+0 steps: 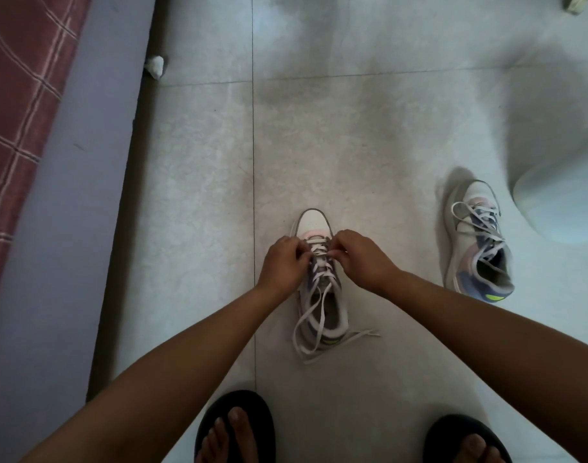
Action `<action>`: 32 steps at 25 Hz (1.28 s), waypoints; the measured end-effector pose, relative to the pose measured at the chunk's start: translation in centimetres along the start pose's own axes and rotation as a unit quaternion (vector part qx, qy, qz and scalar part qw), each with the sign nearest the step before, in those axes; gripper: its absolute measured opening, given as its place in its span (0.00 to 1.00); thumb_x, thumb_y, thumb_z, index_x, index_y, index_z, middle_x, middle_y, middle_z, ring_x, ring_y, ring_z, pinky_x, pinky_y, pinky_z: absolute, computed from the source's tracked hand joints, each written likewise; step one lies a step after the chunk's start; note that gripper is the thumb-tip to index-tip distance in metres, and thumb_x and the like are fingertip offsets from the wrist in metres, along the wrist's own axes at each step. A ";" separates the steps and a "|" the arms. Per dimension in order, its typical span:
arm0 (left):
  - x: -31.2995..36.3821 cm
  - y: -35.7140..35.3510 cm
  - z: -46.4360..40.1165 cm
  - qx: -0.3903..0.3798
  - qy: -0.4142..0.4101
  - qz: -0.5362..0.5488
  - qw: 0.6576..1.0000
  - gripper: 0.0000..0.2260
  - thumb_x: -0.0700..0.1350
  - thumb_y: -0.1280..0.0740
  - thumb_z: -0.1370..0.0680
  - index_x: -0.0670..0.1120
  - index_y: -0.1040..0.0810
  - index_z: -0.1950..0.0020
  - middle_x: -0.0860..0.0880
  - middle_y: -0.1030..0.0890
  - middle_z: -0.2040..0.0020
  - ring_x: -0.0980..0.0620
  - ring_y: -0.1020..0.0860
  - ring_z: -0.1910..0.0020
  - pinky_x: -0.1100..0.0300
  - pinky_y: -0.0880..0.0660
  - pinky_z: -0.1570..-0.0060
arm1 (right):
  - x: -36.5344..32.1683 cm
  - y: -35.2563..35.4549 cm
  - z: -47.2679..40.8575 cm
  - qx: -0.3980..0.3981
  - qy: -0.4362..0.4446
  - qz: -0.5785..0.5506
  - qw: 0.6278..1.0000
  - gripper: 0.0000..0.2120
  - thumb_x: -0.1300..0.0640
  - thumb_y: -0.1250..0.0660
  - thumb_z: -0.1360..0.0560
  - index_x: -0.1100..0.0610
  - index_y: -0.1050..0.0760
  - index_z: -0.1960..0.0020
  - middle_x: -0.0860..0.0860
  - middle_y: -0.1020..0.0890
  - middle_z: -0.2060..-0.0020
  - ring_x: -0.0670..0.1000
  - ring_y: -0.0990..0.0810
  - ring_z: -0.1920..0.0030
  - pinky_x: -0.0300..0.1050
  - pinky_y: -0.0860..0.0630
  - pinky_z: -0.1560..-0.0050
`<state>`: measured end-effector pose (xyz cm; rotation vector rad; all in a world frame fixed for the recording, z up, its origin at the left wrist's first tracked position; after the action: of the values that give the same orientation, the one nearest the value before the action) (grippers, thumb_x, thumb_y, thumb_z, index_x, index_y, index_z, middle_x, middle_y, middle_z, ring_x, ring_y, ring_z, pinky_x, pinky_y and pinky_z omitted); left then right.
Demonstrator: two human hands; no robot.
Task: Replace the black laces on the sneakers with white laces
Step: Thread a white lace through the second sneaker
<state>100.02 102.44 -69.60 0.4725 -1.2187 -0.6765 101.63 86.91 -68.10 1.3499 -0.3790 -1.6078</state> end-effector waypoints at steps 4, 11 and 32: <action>-0.1 -0.5 1.1 0.034 0.047 0.045 0.997 0.05 0.41 0.36 0.22 0.40 0.22 0.52 0.44 0.23 0.51 0.50 0.24 0.52 0.63 0.30 0.54 | -0.5 -0.2 0.6 0.015 -0.041 -0.071 0.997 0.05 0.61 0.37 0.23 0.63 0.27 0.49 0.58 0.23 0.49 0.56 0.24 0.47 0.48 0.29 0.46; 1.0 -0.8 1.7 -0.049 -0.019 -0.062 0.997 0.05 0.44 0.35 0.23 0.43 0.23 0.50 0.45 0.23 0.51 0.48 0.23 0.55 0.58 0.28 0.58 | -2.7 0.0 0.5 -0.059 -0.047 0.104 0.992 0.09 0.56 0.38 0.23 0.60 0.28 0.45 0.57 0.23 0.49 0.58 0.23 0.49 0.48 0.29 0.53; 4.8 0.0 -1.1 -0.165 0.048 -0.153 0.973 0.14 0.33 0.37 0.26 0.48 0.31 0.68 0.48 0.21 0.62 0.56 0.32 0.75 0.65 0.37 0.77 | -4.6 0.6 0.1 -0.089 -0.069 0.240 0.964 0.13 0.65 0.41 0.23 0.61 0.26 0.40 0.56 0.22 0.43 0.56 0.23 0.43 0.45 0.31 0.54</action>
<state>101.99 99.07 -66.56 0.4115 -0.9266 -1.0869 101.48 90.27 -64.95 0.9222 -0.5827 -1.2935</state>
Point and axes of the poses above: each hand's wrist, its own z-axis away from the middle knuckle, its own y-axis out of the back of the hand, x = y × z, the point moved 1 cm from there along -z, towards the middle knuckle
